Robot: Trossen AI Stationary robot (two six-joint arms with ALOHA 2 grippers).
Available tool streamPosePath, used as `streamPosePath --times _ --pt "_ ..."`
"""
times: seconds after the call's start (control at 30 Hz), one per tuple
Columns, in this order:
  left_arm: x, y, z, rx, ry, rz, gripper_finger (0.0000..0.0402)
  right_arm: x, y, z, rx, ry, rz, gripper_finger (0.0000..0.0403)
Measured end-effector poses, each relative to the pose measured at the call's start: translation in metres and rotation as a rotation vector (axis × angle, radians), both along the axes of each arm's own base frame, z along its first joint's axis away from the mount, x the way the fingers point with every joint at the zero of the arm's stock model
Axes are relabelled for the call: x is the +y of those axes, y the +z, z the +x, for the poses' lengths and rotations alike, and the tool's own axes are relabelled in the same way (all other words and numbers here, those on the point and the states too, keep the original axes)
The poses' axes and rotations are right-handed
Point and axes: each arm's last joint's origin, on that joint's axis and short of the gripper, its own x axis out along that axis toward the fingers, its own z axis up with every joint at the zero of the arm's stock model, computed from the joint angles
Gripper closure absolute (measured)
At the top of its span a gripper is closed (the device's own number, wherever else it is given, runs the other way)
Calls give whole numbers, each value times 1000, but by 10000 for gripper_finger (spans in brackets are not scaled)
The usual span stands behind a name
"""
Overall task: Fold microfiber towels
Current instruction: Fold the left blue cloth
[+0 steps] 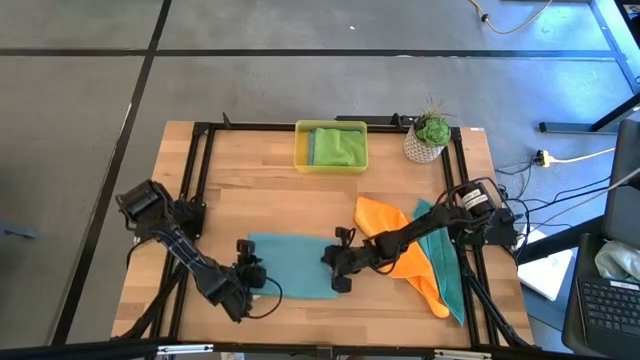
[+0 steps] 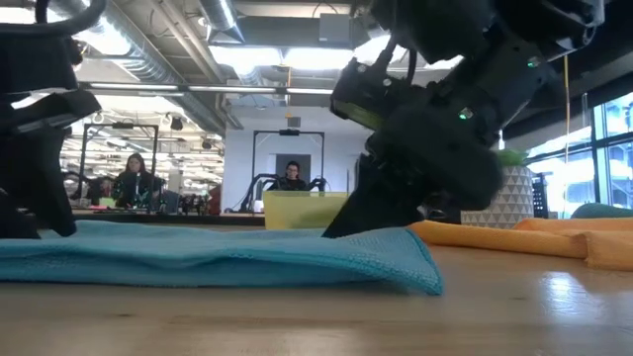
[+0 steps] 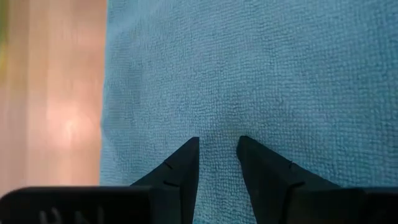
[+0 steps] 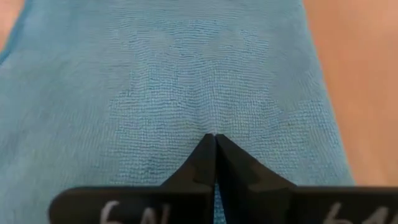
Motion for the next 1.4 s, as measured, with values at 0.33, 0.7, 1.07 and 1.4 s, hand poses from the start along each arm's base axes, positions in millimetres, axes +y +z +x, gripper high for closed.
streamPosePath --times 0.33,0.7,1.07,1.4 --pt "-16 4 1 -83 105 -162 288 -57 -1 14 29 -66 9 394" --pt "-36 12 17 -173 75 -362 288 -110 3 27 -62 -28 40 394" --pt "-22 26 28 -181 39 -324 288 -102 32 33 -180 88 -24 343" --pt "1 80 -16 -184 23 -180 288 -10 60 26 -291 235 84 219"
